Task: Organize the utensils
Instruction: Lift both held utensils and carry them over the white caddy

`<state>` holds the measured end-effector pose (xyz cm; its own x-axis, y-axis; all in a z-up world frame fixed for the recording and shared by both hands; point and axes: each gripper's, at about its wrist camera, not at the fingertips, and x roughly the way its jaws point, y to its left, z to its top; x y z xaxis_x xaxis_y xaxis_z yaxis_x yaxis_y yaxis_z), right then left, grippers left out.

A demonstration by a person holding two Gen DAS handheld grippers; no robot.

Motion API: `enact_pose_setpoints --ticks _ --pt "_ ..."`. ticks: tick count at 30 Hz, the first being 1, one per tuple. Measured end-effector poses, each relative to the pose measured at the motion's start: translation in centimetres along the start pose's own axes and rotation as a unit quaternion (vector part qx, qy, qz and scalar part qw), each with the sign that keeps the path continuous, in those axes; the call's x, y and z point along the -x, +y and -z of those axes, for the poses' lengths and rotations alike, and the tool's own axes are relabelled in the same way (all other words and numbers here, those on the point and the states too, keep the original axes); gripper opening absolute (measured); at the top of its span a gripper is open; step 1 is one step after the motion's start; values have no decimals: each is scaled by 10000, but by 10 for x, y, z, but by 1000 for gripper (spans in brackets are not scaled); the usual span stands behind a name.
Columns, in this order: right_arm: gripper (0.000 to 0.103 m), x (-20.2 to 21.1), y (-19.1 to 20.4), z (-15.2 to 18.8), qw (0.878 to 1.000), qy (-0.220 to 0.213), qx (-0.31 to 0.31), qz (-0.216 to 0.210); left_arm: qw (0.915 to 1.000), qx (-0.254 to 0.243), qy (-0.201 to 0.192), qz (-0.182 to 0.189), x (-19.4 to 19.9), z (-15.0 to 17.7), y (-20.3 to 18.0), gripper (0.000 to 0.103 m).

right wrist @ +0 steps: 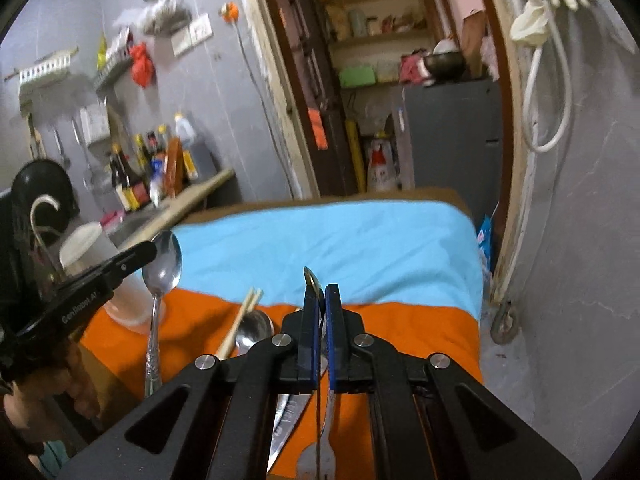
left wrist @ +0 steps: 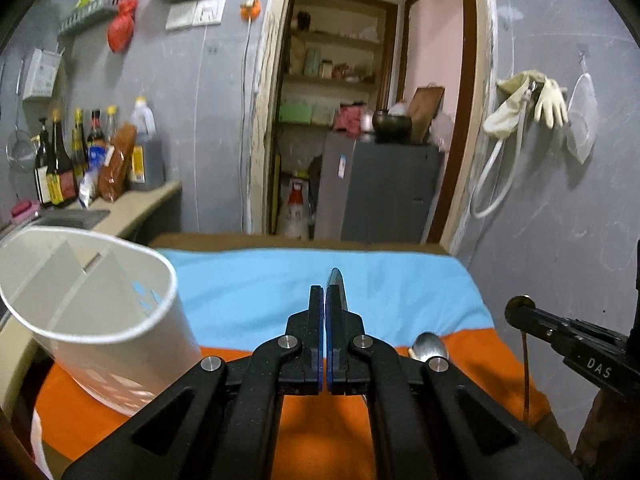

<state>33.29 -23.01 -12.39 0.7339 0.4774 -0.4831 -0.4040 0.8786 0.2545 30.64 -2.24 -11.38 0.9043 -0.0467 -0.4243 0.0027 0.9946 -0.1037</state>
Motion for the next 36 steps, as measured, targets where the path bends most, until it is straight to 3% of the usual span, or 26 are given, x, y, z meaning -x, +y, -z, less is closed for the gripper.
enact_pose_setpoints --ticks 12,21,32,36 --pt "2 36 26 -31 9958 -803 -435 -119 9980 330 -509 178 41 -35 26 0" --pt "1 58 75 -54 9887 -1459 -339 11 9951 408 -878 216 78 -72 61 0" --pt "1 68 114 -59 9852 -1699 -221 -11 9935 427 -1023 250 105 -81 95 0" --pt "1 59 134 -68 9825 -1836 -139 -300 9923 453 -1153 67 111 -87 113 0"
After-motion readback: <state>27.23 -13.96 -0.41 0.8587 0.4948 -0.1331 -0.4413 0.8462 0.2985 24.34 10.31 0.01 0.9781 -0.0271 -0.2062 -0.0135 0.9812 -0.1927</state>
